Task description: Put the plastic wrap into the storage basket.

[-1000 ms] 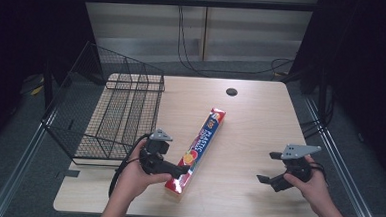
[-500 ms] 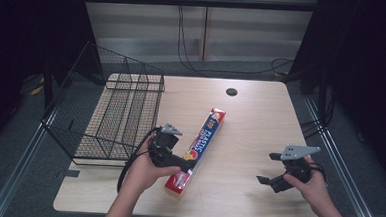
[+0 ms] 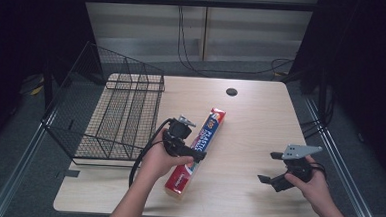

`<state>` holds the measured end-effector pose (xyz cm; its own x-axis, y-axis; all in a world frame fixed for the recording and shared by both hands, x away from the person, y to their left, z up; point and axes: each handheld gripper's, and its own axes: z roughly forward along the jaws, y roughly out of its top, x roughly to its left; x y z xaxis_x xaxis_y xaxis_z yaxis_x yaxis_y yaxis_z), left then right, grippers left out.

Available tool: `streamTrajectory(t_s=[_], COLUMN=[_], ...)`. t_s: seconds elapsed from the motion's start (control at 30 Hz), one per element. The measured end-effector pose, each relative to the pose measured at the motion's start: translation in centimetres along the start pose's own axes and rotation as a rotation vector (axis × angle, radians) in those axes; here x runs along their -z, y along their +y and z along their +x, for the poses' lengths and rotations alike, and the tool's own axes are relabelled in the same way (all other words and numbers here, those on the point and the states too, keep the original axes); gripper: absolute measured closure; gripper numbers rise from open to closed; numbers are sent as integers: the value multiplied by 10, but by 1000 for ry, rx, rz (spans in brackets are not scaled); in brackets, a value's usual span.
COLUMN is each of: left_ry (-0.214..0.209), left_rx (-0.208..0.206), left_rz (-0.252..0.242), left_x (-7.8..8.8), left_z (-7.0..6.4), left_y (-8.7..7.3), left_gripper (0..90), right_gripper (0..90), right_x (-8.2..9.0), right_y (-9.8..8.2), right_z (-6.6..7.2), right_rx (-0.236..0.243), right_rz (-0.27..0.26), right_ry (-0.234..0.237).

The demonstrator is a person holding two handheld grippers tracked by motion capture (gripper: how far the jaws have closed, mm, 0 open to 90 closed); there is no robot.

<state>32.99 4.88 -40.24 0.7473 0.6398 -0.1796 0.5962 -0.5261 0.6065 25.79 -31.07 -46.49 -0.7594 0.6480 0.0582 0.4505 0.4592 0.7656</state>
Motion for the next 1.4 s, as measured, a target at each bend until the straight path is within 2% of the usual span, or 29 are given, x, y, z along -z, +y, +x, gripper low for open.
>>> streamTrajectory(t_s=[0.13, 0.4, 0.53, 0.6, 0.63, 0.7, 0.73, 0.77, 0.83, 0.93, 1.0, 1.03, 1.1, 1.27, 1.37, 1.4], left_ry=[10, 21, 36, 51, 58, 58, 61, 61, 72, 70, 42, 39, 40, 49, 51, 51], left_rx=[19, 21, 47, 50, 39, 70, 47, 78, 46, 49, 44, 56, 36, 51, 93, 76], left_rz=[18, 71, 105, 110, 121, 123, 144, 129, 149, 146, 130, 125, 132, 144, 161, 171], left_x=[-8, -23, -31, -35, -36, -39, -39, -42, -43, -47, -50, -51, -52, -56, -60, -61], left_z=[3, 7, 7, 7, 7, 6, 8, 6, 8, 10, 11, 10, 11, 15, 13, 13], left_y=[8, 18, 20, 21, 21, 22, 23, 22, 22, 21, 20, 20, 19, 19, 19, 20], left_gripper=[53, 55, 58, 66, 79, 86, 96, 106, 103, 112, 147, 151, 164, 165, 168, 169], right_gripper=[21, 21, 20, 21, 21, 21, 21, 20, 20, 20, 20, 20, 20, 20, 20, 20], right_x=[0, 0, 0, 1, 1, 1, 1, 1, 1, 1, 0, 1, 0, 1, 1, 1], right_y=[0, 0, 0, 0, 1, 1, 0, 0, 0, 0, 1, 1, 0, 1, 1, 1], right_z=[0, -1, -1, -1, -1, -1, -1, 0, 0, 0, -1, -1, -1, -2, -2, -2], right_rx=[1, -2, -2, 1, 1, 1, 2, 2, 1, 1, 1, 1, 0, -1, -2, -2], right_rz=[1, -8, -8, -7, -8, -8, -8, -8, -7, -8, -8, -8, -9, -14, -15, -14], right_ry=[3, 0, 2, 0, 1, 1, 0, -1, -2, 0, -1, 0, -6, 2, 2, -1])
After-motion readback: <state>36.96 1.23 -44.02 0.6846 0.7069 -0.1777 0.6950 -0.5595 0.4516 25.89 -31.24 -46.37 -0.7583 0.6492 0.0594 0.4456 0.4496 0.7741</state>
